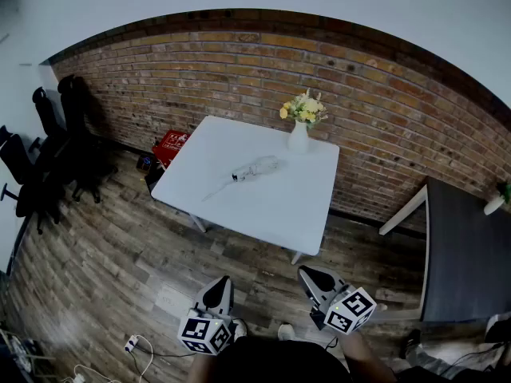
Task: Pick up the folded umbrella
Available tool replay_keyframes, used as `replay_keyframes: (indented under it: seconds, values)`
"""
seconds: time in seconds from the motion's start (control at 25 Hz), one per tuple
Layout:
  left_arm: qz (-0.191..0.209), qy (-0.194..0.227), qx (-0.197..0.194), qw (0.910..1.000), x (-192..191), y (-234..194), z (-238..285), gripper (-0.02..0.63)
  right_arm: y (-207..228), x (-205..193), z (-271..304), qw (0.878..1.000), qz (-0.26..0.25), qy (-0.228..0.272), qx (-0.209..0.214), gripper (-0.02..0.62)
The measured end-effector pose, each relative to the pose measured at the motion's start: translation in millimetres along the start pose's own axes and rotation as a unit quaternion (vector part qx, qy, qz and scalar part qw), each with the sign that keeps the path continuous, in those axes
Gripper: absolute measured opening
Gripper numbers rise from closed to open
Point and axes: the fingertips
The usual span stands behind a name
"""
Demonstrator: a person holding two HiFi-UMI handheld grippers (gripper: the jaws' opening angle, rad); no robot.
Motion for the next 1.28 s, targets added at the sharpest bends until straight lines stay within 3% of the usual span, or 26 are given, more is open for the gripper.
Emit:
replay_keyframes:
  seconds: [0.44, 0.76, 1.28]
  values:
    - [0.002, 0.001, -0.012, 0.9999, 5.7, -11.2, 8.7, 0.014, 2.8, 0.3, 10.8, 1.000, -0.008, -0.002, -0.013, 0.021]
    - [-0.003, 0.003, -0.030, 0.9995, 13.2, -29.1, 11.0, 0.014, 5.5, 3.1, 21.4, 0.999, 0.031, 0.019, -0.041, 0.022]
    - [0.001, -0.009, -0.040, 0.9992, 22.2, -85.5, 6.4, 0.014, -17.8, -4.7, 57.1, 0.996, 0.051, 0.029, -0.068, 0.023]
Point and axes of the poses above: the fingertips, and each gripper's own axes: z forward along the fingers, y to its right, x out of its top, and after that the axes turned 1 degree about -z, right-handed
